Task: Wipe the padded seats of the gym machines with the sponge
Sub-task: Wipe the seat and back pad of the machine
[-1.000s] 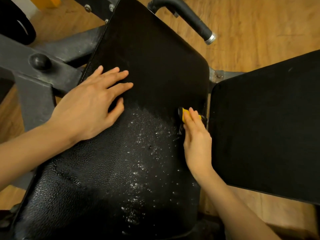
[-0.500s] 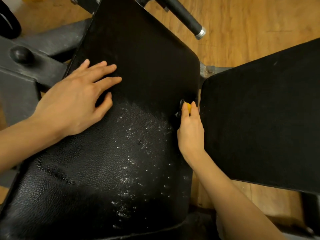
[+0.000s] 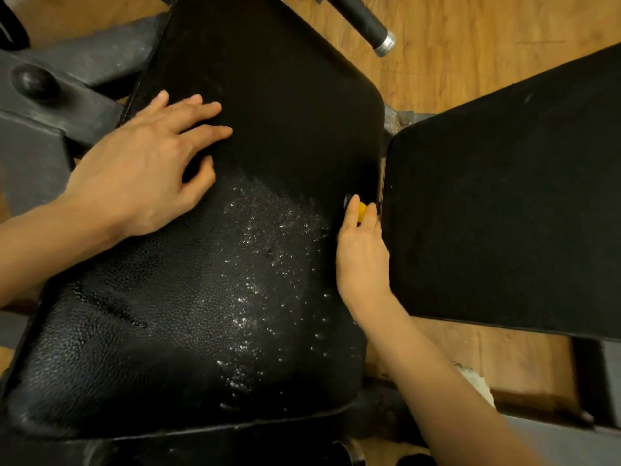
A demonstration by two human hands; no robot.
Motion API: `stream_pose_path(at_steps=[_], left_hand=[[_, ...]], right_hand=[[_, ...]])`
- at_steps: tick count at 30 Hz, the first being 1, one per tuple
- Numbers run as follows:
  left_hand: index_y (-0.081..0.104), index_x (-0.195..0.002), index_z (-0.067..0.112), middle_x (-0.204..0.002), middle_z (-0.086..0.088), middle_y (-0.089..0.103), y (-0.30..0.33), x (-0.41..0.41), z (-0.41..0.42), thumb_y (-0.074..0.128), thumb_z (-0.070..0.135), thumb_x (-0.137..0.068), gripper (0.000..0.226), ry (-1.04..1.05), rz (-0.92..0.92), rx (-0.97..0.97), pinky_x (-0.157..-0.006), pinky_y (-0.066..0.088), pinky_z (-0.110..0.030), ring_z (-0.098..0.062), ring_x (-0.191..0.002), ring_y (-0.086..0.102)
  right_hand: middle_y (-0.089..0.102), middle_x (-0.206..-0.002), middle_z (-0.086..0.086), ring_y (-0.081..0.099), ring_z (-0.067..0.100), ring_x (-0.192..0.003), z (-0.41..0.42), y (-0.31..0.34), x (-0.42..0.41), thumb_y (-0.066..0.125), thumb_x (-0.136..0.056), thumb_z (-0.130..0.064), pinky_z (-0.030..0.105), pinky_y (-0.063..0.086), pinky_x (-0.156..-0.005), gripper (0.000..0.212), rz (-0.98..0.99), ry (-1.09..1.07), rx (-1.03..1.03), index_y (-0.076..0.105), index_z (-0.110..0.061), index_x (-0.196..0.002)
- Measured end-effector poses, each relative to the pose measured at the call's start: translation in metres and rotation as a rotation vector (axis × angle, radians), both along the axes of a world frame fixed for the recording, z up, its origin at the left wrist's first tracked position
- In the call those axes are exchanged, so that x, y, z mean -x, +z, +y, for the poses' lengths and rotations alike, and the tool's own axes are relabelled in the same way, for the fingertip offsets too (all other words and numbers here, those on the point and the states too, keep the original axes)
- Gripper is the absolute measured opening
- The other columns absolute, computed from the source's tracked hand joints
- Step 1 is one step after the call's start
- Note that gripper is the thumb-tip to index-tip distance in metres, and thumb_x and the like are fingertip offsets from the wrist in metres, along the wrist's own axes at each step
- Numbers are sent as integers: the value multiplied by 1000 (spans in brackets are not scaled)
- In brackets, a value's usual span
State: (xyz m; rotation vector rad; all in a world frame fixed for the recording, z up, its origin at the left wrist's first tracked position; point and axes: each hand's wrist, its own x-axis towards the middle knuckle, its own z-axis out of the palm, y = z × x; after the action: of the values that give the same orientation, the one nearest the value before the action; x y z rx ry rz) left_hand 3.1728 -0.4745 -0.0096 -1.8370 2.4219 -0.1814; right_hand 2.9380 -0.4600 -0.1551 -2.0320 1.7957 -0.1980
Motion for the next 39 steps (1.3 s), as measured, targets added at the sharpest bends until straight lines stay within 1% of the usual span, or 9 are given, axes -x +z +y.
stream_pose_path(at_steps=[6,14,18,20,23,27,29,35,39], left_hand=[[50,-140,15,-152,-8,39,0,0,0,28,42,-89,63,0,4,8,-121,9,-36,-24,-144,31],[51,-140,13,-152,-10,40,0,1,0,43,27,-95,47,-17,6,27,-121,14,-41,-25,-144,32],[51,-140,13,-152,-9,40,-1,-1,2,38,30,-96,48,-8,1,37,-121,14,-41,-24,-144,32],[51,-140,14,-152,-9,40,-1,-1,1,36,33,-95,51,-9,-2,33,-121,14,-41,-24,-144,32],[51,-140,15,-152,-8,40,-1,0,0,32,38,-91,57,-6,-11,28,-121,13,-39,-23,-144,32],[51,-139,14,-152,-9,41,0,1,1,32,38,-91,58,-1,-13,33,-121,15,-40,-24,-144,32],[51,-139,14,-151,-10,41,0,3,1,32,37,-91,57,-5,-9,28,-121,15,-42,-24,-144,33],[51,-139,14,-151,-10,41,0,2,2,33,37,-91,56,-7,-16,31,-121,14,-40,-25,-143,33],[50,-141,14,-152,-10,40,0,3,1,41,30,-96,49,-1,-15,30,-121,13,-39,-24,-144,31]], right_hand=[[7,-159,22,16,31,-147,31,9,14,43,-96,5,34,32,-113,74,-76,38,-44,-3,-6,-153],[40,-150,11,37,24,-140,-11,12,-8,50,-89,7,39,35,-114,61,-434,-149,140,36,-8,-147],[27,-158,-6,18,9,-147,15,0,-5,45,-101,-13,32,17,-122,48,-666,-10,113,37,-20,-148],[24,-158,-9,14,9,-148,9,-10,-5,41,-103,-20,39,17,-122,44,-736,-146,83,39,-26,-147],[31,-156,-3,19,16,-148,15,2,-28,43,-102,-13,40,20,-121,42,-847,-308,87,44,-20,-143],[32,-155,-4,18,13,-148,33,22,-41,50,-99,-24,26,16,-121,44,-913,25,107,45,-20,-142],[40,-151,0,26,16,-145,26,6,-24,51,-98,-20,31,21,-120,40,-889,89,185,52,-16,-138],[42,-150,-3,25,14,-145,28,5,-35,50,-100,-18,38,23,-120,36,-934,-350,91,54,-16,-135],[46,-147,-1,26,15,-145,35,50,-74,55,-97,-23,24,20,-119,35,-1005,42,139,59,-15,-131]])
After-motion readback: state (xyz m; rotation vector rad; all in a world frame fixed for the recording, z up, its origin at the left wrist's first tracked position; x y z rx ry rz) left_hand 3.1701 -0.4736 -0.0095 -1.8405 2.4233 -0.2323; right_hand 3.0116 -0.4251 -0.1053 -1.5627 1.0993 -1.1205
